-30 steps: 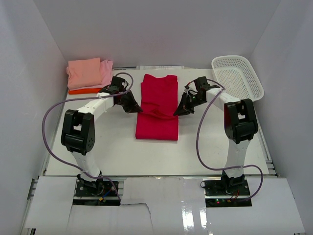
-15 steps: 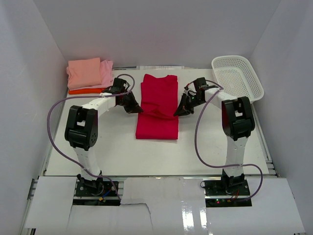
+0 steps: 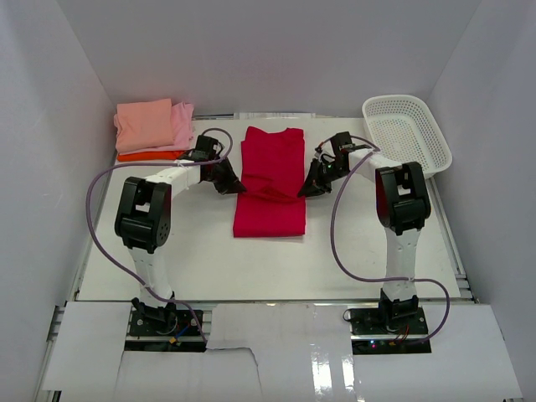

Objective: Fold and stack the t-shirts
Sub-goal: Fold the folded rectangular tshirt in 1/3 of the way

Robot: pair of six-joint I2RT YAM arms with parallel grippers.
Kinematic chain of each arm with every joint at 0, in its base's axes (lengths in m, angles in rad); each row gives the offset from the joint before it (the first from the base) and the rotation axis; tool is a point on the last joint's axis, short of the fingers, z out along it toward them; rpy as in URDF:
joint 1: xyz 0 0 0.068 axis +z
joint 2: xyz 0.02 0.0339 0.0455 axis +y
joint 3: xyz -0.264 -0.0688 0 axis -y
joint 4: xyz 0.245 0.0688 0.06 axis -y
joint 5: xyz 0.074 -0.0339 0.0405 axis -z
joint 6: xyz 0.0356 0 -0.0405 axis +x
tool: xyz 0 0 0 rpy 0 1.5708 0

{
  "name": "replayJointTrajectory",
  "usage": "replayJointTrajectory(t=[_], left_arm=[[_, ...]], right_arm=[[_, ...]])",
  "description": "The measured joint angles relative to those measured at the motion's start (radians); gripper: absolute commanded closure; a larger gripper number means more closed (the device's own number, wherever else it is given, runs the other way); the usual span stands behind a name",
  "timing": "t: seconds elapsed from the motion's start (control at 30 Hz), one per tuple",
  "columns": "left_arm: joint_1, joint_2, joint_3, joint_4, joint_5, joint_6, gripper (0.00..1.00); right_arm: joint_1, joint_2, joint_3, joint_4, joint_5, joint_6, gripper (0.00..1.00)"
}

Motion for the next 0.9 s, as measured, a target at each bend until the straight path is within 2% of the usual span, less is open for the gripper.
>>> replayJointTrajectory(t=[0.2,0.23,0.33,0.5,0.67,0.7,0.8,0.9], left_arm=[[0.0,-0.001,-0.016,0.037,-0.001,-0.005,1.0],[0.0,-0.002,-0.025,0.044,-0.002,-0.01,1.0],[0.0,-0.003,-0.053,0.066,-0.013,-0.027,0.93],[0.0,-0.023,-0.07,0.083,-0.042,-0.045,0.84],[0.0,-0.068,-0.07,0.107,-0.084,-0.064,0.68],[0.0,-0.078,-0.07,0.112,-0.092,-0.067,0.57],[0.0,-0.101,-0.063,0.127,-0.106,-0.085,0.38],[0.0,-0.105,-0.05,0.142,-0.11,-0.1,0.29]], right_arm=[[-0.003,0.01,0.006,0.002,0.007,-0.006,0.77],[-0.003,0.011,0.011,0.002,0.007,-0.006,0.7],[-0.003,0.014,0.026,0.008,0.008,-0.005,0.62],[-0.006,0.014,0.042,0.031,0.015,0.0,0.59],[-0.008,0.014,0.042,0.063,0.018,0.02,0.52],[-0.008,0.014,0.042,0.068,0.018,0.022,0.52],[-0.008,0.014,0.042,0.09,0.018,0.036,0.51],[-0.008,0.014,0.04,0.111,0.018,0.041,0.51]])
